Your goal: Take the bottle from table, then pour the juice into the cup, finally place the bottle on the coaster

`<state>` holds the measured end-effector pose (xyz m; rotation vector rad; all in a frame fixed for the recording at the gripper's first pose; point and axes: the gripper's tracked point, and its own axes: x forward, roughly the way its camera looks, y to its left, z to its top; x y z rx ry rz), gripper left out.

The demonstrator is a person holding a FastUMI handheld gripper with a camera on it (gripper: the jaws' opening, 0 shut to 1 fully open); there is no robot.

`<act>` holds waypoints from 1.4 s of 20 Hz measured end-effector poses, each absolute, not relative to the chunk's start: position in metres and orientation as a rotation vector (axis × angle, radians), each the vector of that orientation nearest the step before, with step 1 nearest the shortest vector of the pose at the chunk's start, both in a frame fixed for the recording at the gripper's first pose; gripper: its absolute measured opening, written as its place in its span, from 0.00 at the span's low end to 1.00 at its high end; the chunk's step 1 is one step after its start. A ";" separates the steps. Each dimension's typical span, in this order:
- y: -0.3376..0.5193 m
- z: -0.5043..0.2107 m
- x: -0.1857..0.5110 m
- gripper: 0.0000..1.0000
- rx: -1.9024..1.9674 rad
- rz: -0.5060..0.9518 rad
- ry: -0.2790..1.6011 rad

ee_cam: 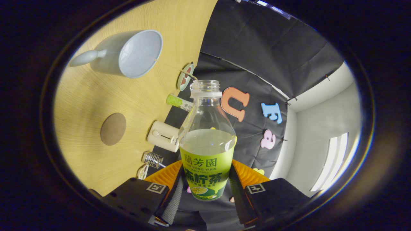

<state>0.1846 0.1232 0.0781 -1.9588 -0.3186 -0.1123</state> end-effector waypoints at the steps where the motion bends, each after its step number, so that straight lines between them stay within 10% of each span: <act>1: 0.124 0.078 0.185 0.77 -1.960 -0.112 -0.320; 28: 0.143 0.101 0.178 0.76 -2.085 -0.152 -0.446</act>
